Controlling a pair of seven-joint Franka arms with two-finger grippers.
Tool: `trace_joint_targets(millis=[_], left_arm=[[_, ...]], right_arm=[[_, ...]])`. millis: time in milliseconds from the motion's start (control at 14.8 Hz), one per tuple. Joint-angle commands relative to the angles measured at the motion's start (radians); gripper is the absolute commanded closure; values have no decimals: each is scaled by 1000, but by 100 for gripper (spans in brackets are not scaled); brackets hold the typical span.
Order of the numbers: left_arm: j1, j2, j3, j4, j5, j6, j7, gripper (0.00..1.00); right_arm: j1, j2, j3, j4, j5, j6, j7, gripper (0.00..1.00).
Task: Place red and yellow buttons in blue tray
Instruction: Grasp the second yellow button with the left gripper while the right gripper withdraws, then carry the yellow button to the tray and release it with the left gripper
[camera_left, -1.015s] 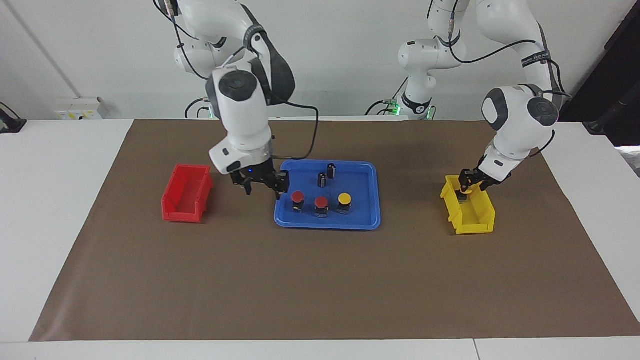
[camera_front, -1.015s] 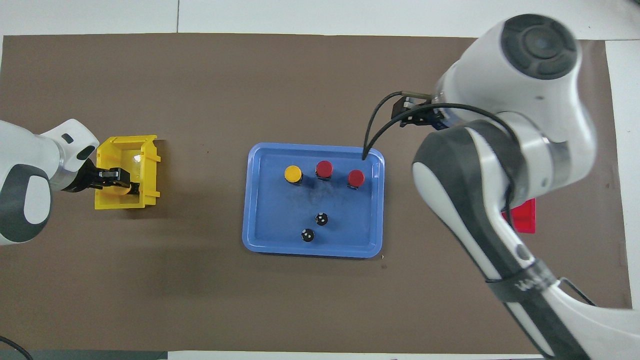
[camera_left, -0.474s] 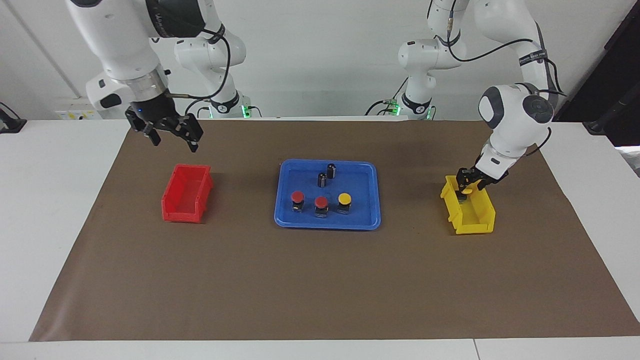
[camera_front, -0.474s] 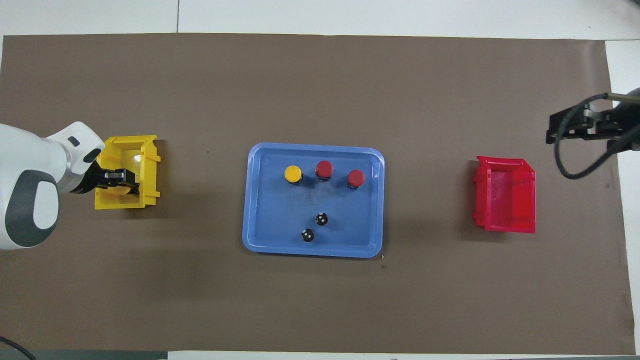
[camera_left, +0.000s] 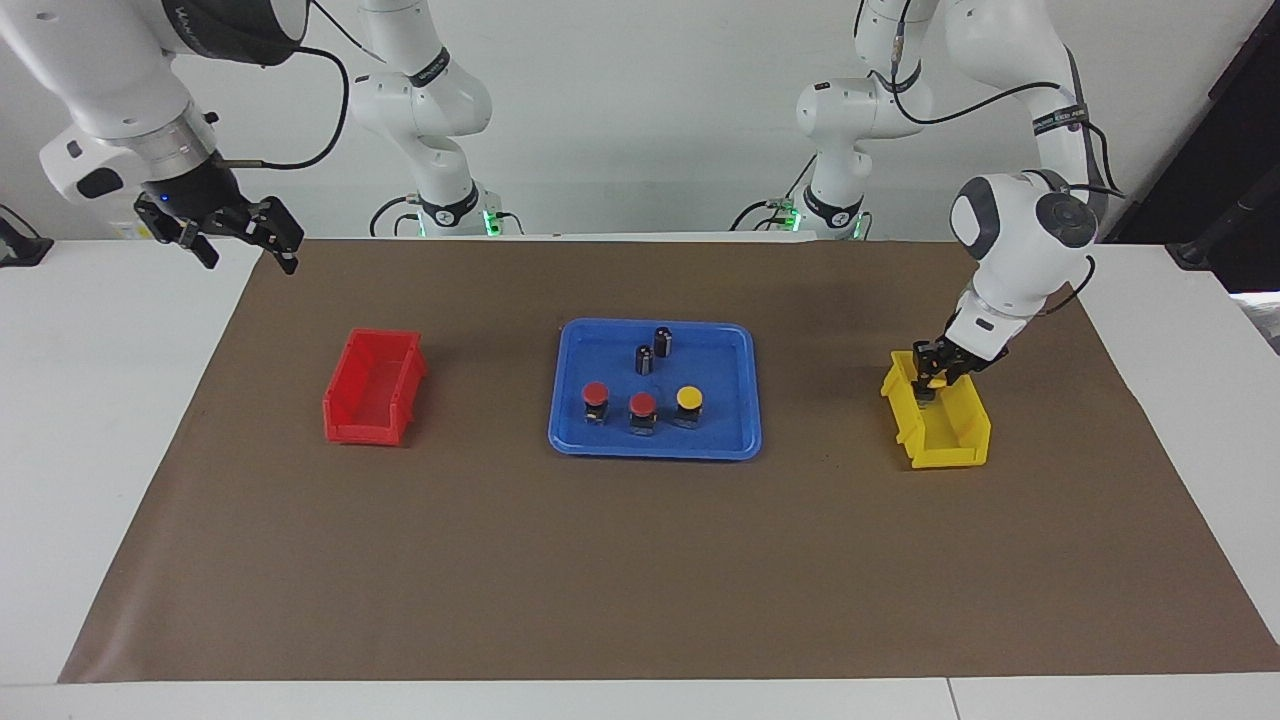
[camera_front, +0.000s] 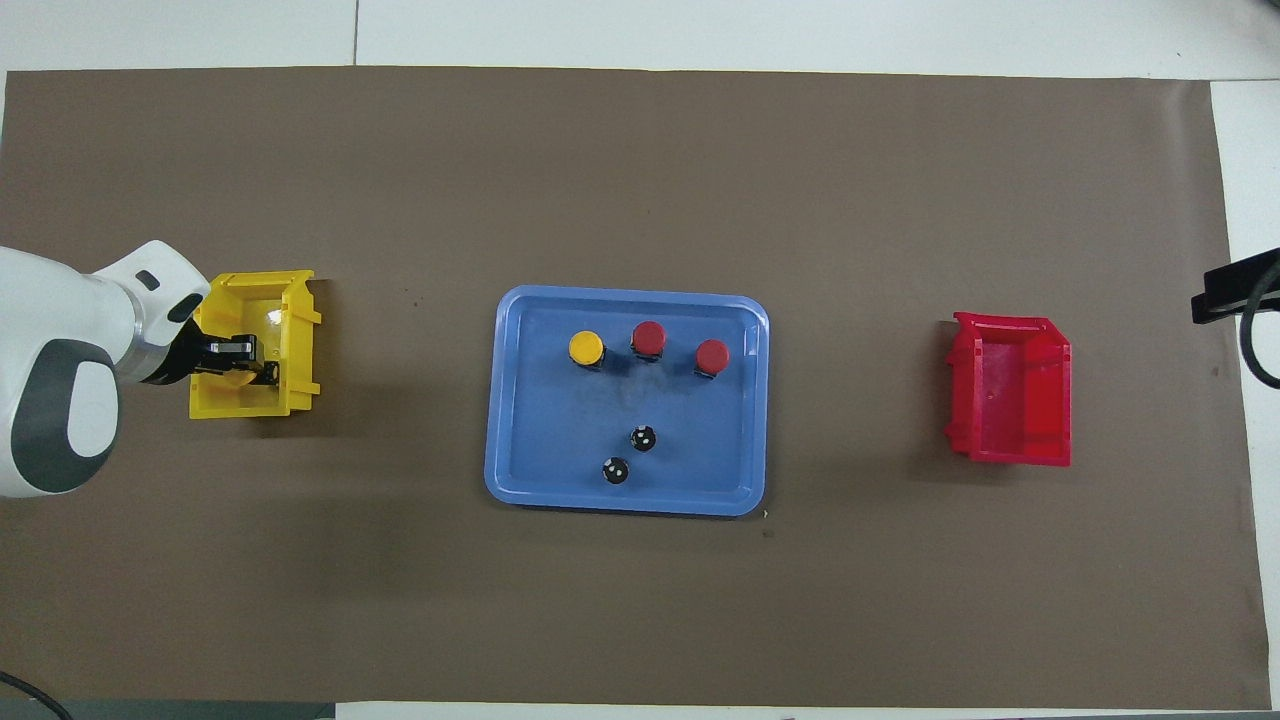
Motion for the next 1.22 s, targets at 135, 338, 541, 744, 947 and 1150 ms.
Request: trace_joint_targets(millis=[135, 338, 541, 744, 947, 1150], left_arm=[[-59, 61, 6, 375, 0, -333, -55, 98], [-186, 89, 5, 337, 0, -209, -265, 98], [-323, 139, 3, 333, -3, -119, -437, 98], [-404, 189, 2, 343, -11, -61, -502, 98], [-473, 201, 0, 340, -14, -48, -563, 98], [-516, 225, -1, 333, -14, -35, -576, 98]], right_arm=[[-3, -22, 9, -25, -5, 10, -55, 0], [2, -24, 9, -27, -6, 16, -57, 0], [2, -25, 9, -28, -5, 10, -60, 0], [2, -25, 9, -28, -5, 12, -58, 0], [0, -27, 9, -28, -5, 12, -58, 0], [-6, -28, 9, -36, -5, 12, -60, 0]])
